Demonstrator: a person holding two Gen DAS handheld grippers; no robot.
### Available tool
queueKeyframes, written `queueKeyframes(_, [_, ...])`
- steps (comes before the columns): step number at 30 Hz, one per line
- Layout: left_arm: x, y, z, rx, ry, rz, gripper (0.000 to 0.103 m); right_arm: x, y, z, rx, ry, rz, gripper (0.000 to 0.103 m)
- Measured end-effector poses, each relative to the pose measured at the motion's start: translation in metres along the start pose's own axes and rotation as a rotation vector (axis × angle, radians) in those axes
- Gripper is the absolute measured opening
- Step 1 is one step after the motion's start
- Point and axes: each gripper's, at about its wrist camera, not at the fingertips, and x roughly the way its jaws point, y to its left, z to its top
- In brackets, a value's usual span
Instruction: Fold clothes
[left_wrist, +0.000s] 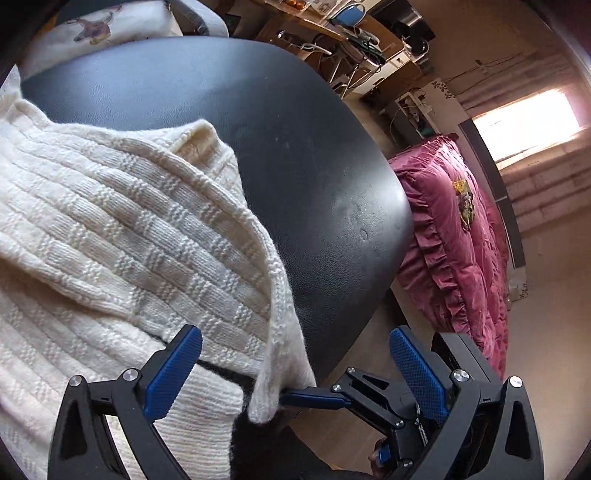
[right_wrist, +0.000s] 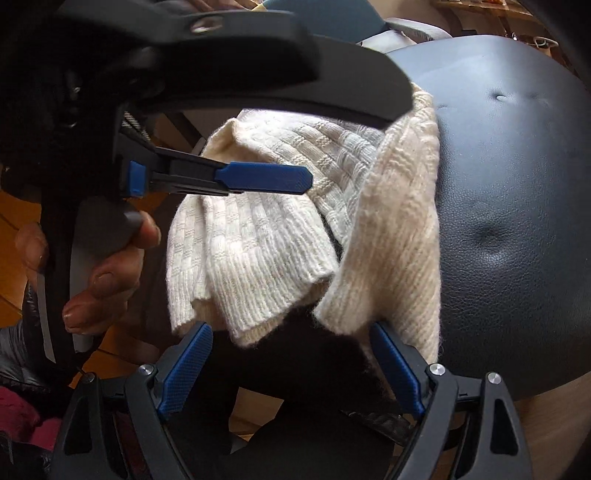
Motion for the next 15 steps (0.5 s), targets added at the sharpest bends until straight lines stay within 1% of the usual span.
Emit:
queueKeyframes(1, [0.003,0.0,0.002,-0.008,0.011,-0.013,0.098,-0.001,-0.002,-0.001,0.002,-0.004,0.005,0.089])
queueKeyframes(2, [0.007,0.001,0.004,-0.015,0.024,-0.017,0.087,-0.001,-0.003,-0.001,0.003,-0.008,0.01,0.089])
queueKeyframes(4, [0.011,0.001,0.005,-0.004,0.042,0.009,0.074,-0.002,-0.002,-0.003,0.001,-0.014,0.014,0.089])
queueKeyframes(5, [0.013,0.001,0.004,0.007,0.049,0.022,0.071,-0.002,-0.001,-0.003,0.001,-0.017,0.016,0.089])
queueKeyframes(7, [0.017,0.001,0.004,0.001,0.055,0.023,0.071,-0.01,-0.001,-0.01,-0.001,-0.023,0.02,0.089])
queueKeyframes(11, [0.018,0.005,0.004,-0.022,0.047,0.019,0.071,-0.009,0.001,-0.01,-0.018,-0.027,0.008,0.089])
queueKeyframes(12, [0.017,0.006,0.004,-0.026,0.045,0.018,0.069,-0.009,0.001,-0.01,-0.023,-0.026,0.004,0.089])
queueKeyframes(14, [0.019,0.003,0.003,-0.005,0.051,0.025,0.047,-0.008,0.002,-0.01,-0.026,-0.028,0.001,0.089])
queueKeyframes(15, [0.02,0.0,0.002,0.008,0.051,0.031,0.042,-0.009,0.001,-0.01,-0.023,-0.029,0.002,0.089])
